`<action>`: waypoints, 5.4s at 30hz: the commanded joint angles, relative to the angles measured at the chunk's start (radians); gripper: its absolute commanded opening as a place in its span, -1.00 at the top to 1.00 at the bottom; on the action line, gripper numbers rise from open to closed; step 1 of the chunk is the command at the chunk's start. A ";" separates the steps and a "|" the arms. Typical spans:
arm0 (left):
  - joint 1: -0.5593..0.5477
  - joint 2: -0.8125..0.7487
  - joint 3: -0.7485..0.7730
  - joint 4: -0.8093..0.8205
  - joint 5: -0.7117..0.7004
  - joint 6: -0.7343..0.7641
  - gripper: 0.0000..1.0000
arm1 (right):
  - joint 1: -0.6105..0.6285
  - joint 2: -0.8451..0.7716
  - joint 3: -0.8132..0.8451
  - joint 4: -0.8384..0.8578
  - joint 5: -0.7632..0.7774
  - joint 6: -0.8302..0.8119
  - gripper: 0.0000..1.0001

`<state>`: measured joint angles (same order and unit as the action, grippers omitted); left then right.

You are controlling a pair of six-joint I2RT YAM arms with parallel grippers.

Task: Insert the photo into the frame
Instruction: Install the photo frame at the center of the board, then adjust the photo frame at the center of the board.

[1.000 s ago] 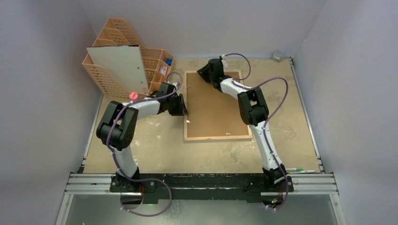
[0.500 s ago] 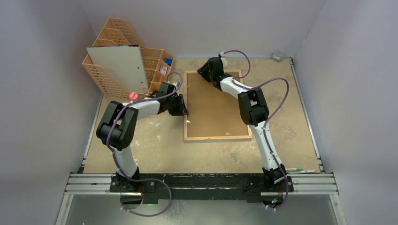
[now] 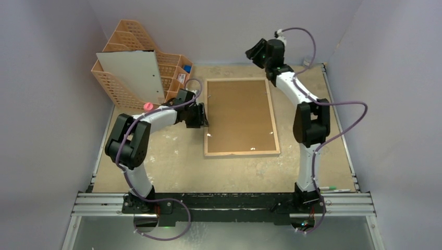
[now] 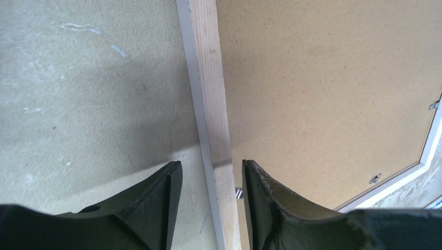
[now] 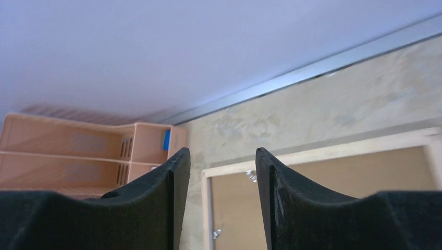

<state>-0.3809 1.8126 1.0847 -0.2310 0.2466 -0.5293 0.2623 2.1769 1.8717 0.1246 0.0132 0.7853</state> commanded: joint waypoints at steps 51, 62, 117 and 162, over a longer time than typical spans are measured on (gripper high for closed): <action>-0.041 -0.191 -0.336 0.190 0.110 -0.088 0.11 | 0.047 -1.047 -1.182 -0.657 -0.166 0.690 -0.45; -0.041 -0.220 -0.340 0.185 0.087 -0.080 0.12 | 0.112 -0.795 -1.107 -0.559 -0.177 0.656 -0.47; -0.041 -0.228 -0.350 0.199 0.093 -0.080 0.13 | 0.118 -0.686 -1.069 -0.737 0.006 0.640 -0.51; 0.005 -0.230 -0.180 0.042 -0.177 -0.126 -0.27 | -0.029 -0.714 -0.815 -0.652 0.157 0.111 -0.61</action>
<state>-0.4114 1.5932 0.8547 -0.1753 0.1696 -0.6136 0.3199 1.4307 0.9989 -0.6228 0.1211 1.1297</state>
